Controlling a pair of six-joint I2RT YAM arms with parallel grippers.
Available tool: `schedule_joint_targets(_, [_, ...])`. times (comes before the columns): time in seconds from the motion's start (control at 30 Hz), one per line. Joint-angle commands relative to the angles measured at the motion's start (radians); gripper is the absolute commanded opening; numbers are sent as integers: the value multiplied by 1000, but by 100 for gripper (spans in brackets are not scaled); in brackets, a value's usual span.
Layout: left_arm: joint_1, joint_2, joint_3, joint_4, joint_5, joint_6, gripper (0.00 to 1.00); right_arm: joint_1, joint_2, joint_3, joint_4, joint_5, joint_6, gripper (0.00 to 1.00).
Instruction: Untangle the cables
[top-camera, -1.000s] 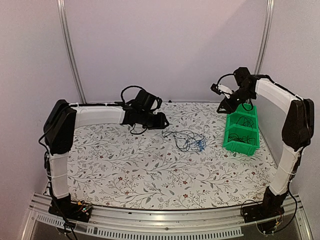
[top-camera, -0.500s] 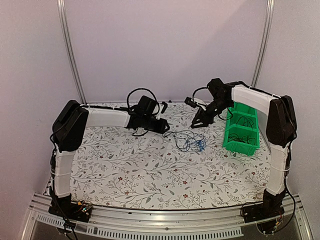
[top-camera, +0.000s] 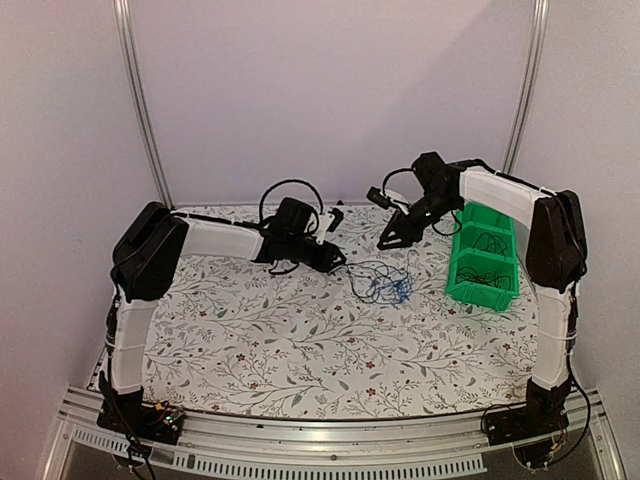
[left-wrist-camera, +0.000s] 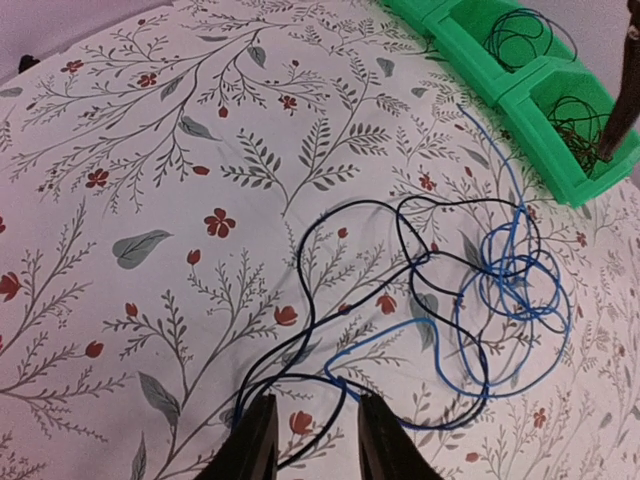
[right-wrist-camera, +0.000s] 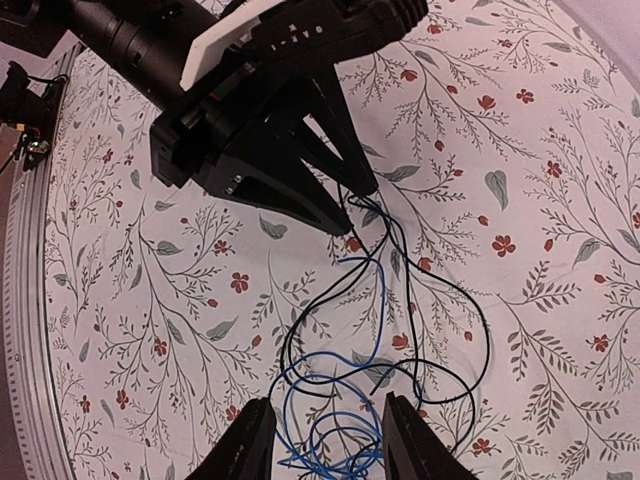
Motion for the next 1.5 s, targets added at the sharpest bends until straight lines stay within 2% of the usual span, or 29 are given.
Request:
schedule_joint_targets(0.0, [20,17,-6,14,-22,76,28,-3,24,17,-9,-19,17,41])
schedule_joint_targets(0.1, [22,29,-2,10,-39,91,20,-2,28,18,-8,-14,18,40])
schedule_joint_targets(0.23, [22,35,8,9,-22,97,18,-1,32,22,-7,-13,19,40])
schedule_joint_targets(0.5, [23,44,2,7,9,107,21,-1,36,25,-4,-15,24,40])
schedule_joint_targets(0.67, [23,27,-33,35,70,106,33,-2,36,25,-4,-21,25,40])
schedule_joint_targets(0.83, [24,7,-74,38,59,131,33,-2,36,19,-1,-26,30,40])
schedule_joint_targets(1.03, [24,2,-67,24,28,139,21,-1,38,18,3,-26,32,40])
schedule_joint_targets(1.2, [23,-20,-58,21,37,147,0,-2,41,18,6,-29,32,40])
schedule_joint_targets(1.47, [23,-166,-142,51,61,90,0,-2,60,23,34,-2,33,38])
